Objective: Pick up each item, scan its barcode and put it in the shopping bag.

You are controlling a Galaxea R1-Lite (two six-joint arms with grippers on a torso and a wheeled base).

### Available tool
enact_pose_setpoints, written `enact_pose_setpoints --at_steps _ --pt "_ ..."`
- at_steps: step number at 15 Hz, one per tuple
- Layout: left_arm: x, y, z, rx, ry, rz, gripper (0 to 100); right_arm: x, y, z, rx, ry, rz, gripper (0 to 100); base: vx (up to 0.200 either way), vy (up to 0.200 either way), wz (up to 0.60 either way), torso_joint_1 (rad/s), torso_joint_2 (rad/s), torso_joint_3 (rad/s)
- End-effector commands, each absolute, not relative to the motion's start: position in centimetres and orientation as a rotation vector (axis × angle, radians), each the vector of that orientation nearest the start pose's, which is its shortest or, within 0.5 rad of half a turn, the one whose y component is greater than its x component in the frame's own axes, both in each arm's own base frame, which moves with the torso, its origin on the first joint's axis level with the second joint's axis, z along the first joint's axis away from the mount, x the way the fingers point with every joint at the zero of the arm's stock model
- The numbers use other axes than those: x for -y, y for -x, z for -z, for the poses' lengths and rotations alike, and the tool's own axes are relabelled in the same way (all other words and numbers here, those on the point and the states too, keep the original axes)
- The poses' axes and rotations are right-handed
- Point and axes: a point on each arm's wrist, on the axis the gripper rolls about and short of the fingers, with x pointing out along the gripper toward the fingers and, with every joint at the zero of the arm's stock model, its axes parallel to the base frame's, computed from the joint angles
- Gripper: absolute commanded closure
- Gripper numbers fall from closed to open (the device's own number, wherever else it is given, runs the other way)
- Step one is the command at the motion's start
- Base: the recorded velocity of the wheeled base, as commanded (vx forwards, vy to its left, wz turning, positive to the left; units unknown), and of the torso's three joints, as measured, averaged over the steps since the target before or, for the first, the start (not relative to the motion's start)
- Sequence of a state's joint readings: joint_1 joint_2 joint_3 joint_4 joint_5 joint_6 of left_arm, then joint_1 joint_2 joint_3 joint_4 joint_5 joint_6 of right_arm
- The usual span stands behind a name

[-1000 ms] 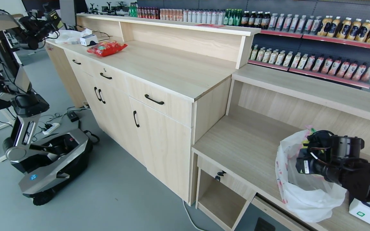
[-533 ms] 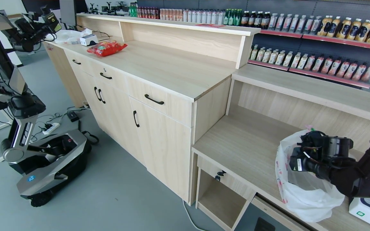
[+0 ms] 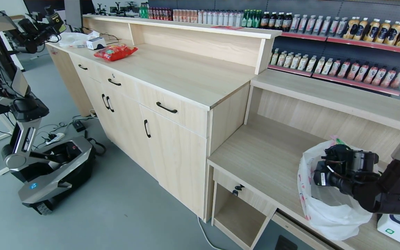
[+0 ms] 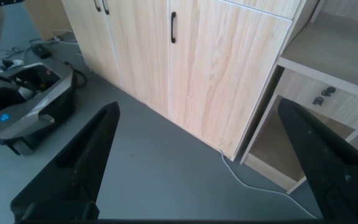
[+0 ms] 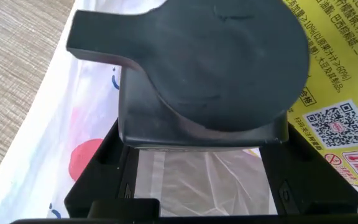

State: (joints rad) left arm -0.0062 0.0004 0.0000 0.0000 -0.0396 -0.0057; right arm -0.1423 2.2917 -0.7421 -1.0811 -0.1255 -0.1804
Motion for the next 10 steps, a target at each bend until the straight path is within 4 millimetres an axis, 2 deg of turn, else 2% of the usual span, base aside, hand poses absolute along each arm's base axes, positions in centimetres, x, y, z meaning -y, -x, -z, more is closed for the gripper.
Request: enact_pose_setpoints --at_steps 1,2,3,6,9,10 --pt "0.1 2.3 -7.6 -0.002 0.006 0.046 0 5.6 -36.4 -0.2 -0.504 0.172 0.22 100 0.0 0.0 0.0 0.0 0.0 0.0" --pt "0.1 2.3 -7.6 -0.002 0.006 0.046 0 5.6 -36.3 -0.1 -0.509 0.172 0.22 100 0.0 0.0 0.0 0.0 0.0 0.0" --pt "0.1 2.3 -7.6 -0.002 0.006 0.046 0 5.6 -36.3 -0.2 -0.507 0.172 0.222 0 0.0 0.0 0.0 0.0 0.0 0.0" --pt "0.1 2.3 -7.6 -0.002 0.006 0.046 0 5.5 -36.0 -1.4 -0.478 0.162 0.181 0 0.0 0.0 0.0 0.0 0.0 0.0" --pt "0.1 2.3 -7.6 -0.002 0.006 0.046 0 4.7 -34.4 -4.5 -0.419 0.161 0.114 0 0.0 0.0 0.0 0.0 0.0 0.0" --pt "0.1 2.3 -7.6 -0.002 0.006 0.046 0 3.3 -32.5 -7.2 -0.365 0.164 0.051 0 0.0 0.0 0.0 0.0 0.0 0.0"
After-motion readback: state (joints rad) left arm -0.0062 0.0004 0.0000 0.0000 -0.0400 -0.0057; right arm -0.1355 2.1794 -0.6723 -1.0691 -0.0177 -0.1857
